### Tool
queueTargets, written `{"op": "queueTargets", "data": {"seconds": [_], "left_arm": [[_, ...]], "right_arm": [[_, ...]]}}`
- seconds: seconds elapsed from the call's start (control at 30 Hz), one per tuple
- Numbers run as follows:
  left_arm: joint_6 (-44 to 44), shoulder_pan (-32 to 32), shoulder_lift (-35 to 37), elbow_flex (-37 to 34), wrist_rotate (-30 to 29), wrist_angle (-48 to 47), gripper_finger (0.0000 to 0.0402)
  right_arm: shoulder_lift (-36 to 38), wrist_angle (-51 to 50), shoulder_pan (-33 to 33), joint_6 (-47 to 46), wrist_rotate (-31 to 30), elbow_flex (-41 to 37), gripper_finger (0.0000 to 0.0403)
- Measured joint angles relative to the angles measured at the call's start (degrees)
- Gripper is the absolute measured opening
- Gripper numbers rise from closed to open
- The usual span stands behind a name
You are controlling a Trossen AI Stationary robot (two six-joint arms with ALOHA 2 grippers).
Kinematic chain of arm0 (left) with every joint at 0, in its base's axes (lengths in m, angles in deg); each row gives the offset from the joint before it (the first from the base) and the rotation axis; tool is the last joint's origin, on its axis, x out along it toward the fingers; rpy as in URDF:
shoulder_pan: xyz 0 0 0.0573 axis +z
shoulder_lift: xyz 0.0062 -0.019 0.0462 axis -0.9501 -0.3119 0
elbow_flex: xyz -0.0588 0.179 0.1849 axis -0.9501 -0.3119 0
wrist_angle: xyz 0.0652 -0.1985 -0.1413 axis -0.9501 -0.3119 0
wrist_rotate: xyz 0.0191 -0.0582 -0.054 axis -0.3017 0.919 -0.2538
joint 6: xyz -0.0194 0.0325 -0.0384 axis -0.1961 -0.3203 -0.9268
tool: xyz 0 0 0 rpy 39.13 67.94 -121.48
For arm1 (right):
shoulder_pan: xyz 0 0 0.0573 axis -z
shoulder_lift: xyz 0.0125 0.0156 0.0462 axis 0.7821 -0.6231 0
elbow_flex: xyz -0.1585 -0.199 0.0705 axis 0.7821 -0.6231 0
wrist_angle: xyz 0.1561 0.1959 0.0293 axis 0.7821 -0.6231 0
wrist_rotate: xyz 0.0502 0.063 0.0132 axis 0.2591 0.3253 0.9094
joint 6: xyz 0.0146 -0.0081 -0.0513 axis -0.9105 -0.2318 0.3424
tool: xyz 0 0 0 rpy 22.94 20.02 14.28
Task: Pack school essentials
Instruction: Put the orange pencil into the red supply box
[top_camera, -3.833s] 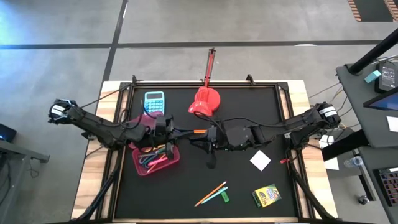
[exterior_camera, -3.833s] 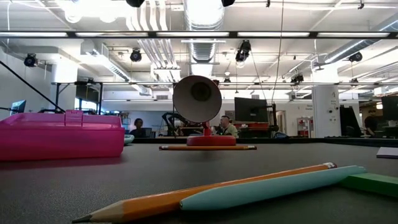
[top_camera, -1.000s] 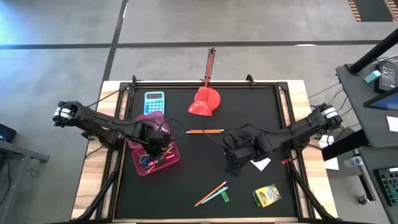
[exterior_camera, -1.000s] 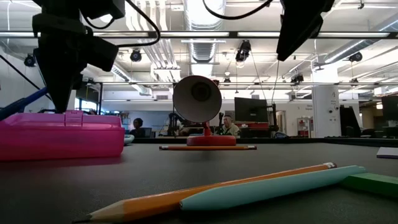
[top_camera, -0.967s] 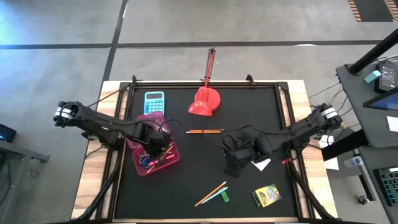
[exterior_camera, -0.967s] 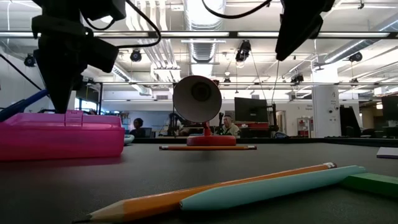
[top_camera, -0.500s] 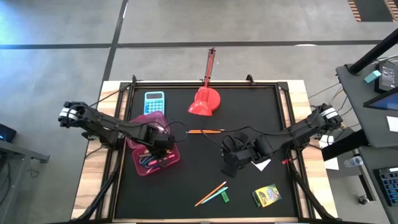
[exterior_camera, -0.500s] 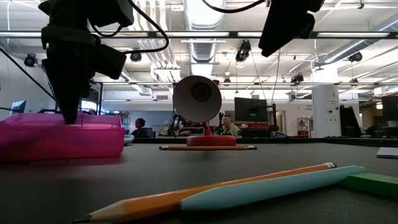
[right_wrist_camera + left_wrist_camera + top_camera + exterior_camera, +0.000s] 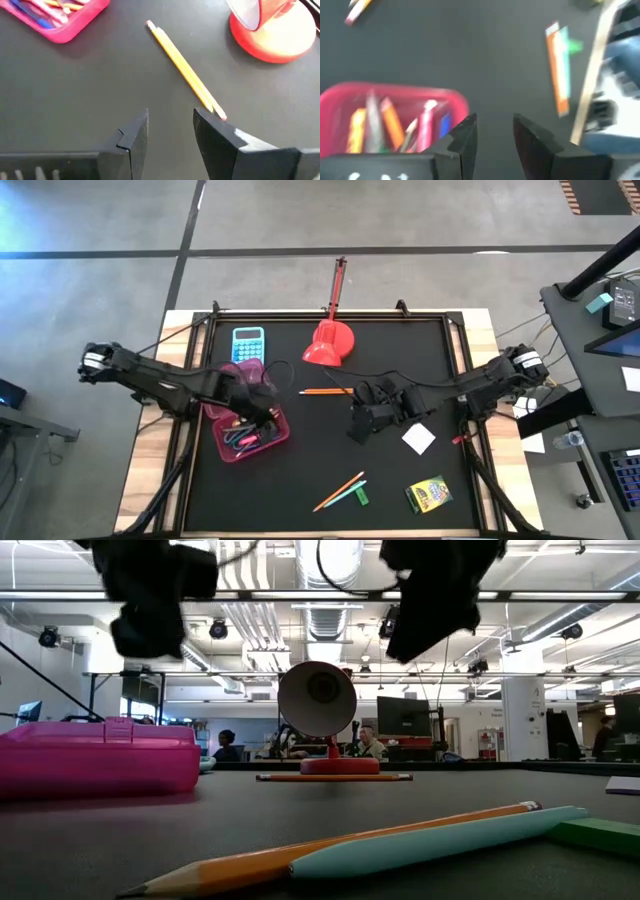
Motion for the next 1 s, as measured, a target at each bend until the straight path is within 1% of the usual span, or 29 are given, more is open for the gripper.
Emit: {"op": "queueTargets", "data": {"seconds": [0.13,0.23,0.33,0.43,0.6,0.73,0.87,1.0], "left_arm": [[0.0,0.0,4.0,0.0,-0.4,7.6,0.0107],[0.2,-0.1,6.7,0.0,-1.2,13.0,0.0107],[1.4,-0.1,9.2,0.0,-1.4,17.8,0.0107],[3.2,0.0,11.2,-0.1,-1.5,20.5,0.0107],[6.2,0.0,13.7,-0.1,-1.7,20.7,0.0107],[8.6,0.1,14.6,-0.1,-1.9,20.7,0.0107],[10.8,0.1,15.1,-0.1,-2.4,20.6,0.0107],[12.4,0.2,15.7,-0.1,-2.8,20.7,0.0107]], "right_arm": [[0.0,7.2,3.0,5.7,0.5,-4.4,0.0131],[0.0,11.8,5.5,10.4,3.3,-7.3,0.0122],[0.0,16.8,8.4,12.9,6.3,-10.5,0.0115],[0.0,19.9,11.0,15.6,7.4,-13.0,0.0114],[0.0,21.2,14.1,23.7,7.6,-15.9,0.0118],[0.0,20.9,16.3,25.6,7.6,-18.1,0.0114],[0.0,20.9,17.9,29.4,7.7,-20.1,0.0108],[0.0,21.3,18.9,32.9,11.3,-21.6,0.0107]]}}
